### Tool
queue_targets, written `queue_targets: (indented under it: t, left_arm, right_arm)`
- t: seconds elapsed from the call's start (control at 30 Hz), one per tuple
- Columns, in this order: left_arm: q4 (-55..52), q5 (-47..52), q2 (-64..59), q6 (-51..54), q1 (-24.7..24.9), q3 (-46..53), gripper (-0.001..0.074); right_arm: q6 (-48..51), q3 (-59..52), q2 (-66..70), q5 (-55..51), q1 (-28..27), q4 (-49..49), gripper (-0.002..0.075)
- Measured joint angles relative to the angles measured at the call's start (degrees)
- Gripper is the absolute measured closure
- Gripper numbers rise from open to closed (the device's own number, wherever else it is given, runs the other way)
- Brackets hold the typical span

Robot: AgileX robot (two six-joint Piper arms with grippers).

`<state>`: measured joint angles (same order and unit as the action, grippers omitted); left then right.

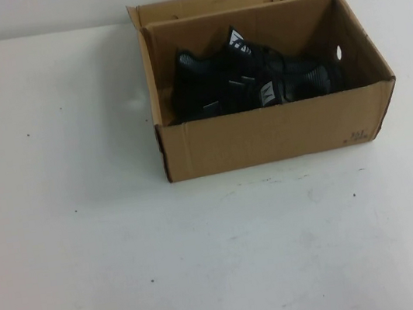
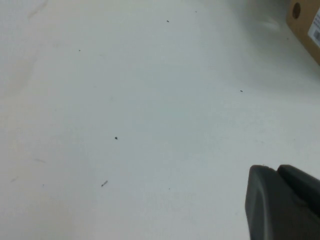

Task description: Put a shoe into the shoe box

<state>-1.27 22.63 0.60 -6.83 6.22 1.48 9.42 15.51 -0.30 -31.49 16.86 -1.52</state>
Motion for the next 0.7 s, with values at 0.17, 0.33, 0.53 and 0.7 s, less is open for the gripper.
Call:
queue_targets:
  t: [0.17,0.33,0.53,0.7]
  left_arm:
    - [0.0,0.0,0.0,0.0,0.0,0.0,0.0736]
    - [0.0,0.1,0.0,0.0,0.0,0.0,0.0736]
    - [0.0,0.1,0.0,-0.1,0.0,0.0,0.0736]
    - [0.0,0.1,0.0,-0.2,0.0,0.0,0.0736]
  right_arm:
    - [0.0,0.0,0.0,0.0,0.0,0.0,0.0743]
    - [0.0,0.0,-0.1,0.0,-3.5,-0.2,0.0743]
    - [0.0,-4.5,-0.2,3.7,-9.5,-8.0,0.0743]
    - [0.0,-14.5,-0.4,12.5,-10.3,-13.5,0.0743]
